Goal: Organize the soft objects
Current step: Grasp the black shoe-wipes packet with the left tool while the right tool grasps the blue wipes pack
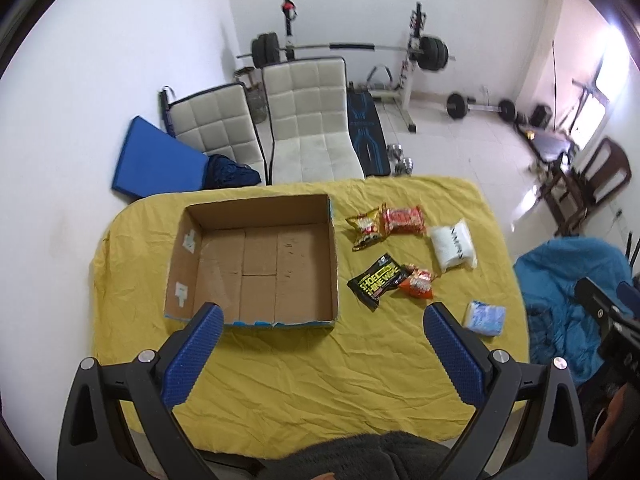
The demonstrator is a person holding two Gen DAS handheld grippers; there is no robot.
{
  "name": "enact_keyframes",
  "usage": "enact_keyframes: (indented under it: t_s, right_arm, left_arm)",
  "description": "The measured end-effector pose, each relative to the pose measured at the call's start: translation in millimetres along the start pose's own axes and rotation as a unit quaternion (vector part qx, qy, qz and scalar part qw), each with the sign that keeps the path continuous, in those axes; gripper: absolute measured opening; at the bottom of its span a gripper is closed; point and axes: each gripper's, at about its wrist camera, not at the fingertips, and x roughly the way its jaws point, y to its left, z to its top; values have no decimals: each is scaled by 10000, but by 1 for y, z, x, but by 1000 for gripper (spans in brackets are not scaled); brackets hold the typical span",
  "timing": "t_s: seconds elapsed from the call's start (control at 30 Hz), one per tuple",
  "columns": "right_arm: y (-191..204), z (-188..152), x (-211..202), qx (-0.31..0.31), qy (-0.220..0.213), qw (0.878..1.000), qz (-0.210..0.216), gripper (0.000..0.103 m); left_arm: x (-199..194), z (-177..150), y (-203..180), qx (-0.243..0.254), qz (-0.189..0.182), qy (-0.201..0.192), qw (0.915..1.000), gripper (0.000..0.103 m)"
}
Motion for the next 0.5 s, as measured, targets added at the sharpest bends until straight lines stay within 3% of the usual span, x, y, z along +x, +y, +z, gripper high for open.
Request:
enact_keyframes:
  t_s: [0.17,0.33,0.4,0.5]
  right_arm:
    - [-40,2,111,-57,1043,9935,-443,103]
    - [-80,-23,248,145,2316,9710,-572,103]
    - [-81,-35,283,-287,2509,9667,-404,103]
    - [-71,-52,322,-1566,2708,9484,-515,103]
  left_arm:
    - [71,10,-25,452,230,453,9977,103]
    - [149,8,-53,817,430,972,9910,103]
    - [184,6,-64,950,444,1177,9875,103]
    - [231,4,-80,1230,472,1455,9806,103]
